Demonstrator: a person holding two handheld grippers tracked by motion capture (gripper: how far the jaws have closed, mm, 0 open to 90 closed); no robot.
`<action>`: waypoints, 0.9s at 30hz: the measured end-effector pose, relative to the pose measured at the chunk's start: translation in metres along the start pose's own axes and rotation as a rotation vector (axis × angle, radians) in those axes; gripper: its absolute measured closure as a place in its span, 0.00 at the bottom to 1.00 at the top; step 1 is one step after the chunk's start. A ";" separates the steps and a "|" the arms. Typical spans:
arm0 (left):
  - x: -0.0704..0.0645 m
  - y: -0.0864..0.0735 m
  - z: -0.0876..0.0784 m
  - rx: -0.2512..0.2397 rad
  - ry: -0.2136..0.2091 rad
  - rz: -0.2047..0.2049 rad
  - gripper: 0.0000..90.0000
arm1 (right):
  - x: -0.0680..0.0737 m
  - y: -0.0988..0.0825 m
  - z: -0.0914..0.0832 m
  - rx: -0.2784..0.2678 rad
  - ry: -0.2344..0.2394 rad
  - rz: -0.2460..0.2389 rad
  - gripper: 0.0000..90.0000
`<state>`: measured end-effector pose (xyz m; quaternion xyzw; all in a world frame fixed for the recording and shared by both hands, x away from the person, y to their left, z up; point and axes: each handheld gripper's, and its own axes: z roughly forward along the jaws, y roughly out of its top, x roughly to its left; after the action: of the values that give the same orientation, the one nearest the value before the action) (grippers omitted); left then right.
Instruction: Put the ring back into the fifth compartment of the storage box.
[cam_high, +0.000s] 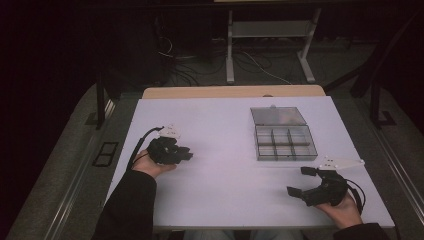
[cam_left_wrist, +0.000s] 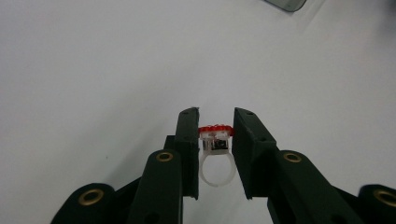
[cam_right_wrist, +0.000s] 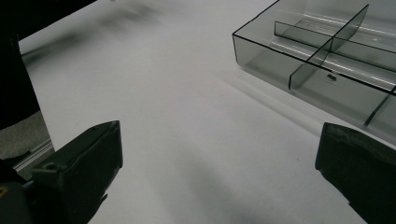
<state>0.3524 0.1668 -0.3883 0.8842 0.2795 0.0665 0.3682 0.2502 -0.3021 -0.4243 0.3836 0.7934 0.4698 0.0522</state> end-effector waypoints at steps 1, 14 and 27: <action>0.000 0.001 0.000 -0.003 -0.002 0.005 0.79 | 0.000 0.000 0.000 -0.001 0.000 0.000 0.00; -0.003 0.022 0.003 -0.037 -0.011 0.018 0.79 | 0.000 0.000 0.000 -0.003 -0.002 -0.004 0.00; -0.009 0.047 0.009 -0.039 -0.026 0.056 0.79 | 0.000 0.000 -0.001 -0.005 -0.003 -0.003 0.00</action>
<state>0.3690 0.1299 -0.3619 0.8851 0.2487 0.0707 0.3871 0.2496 -0.3032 -0.4241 0.3827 0.7929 0.4711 0.0550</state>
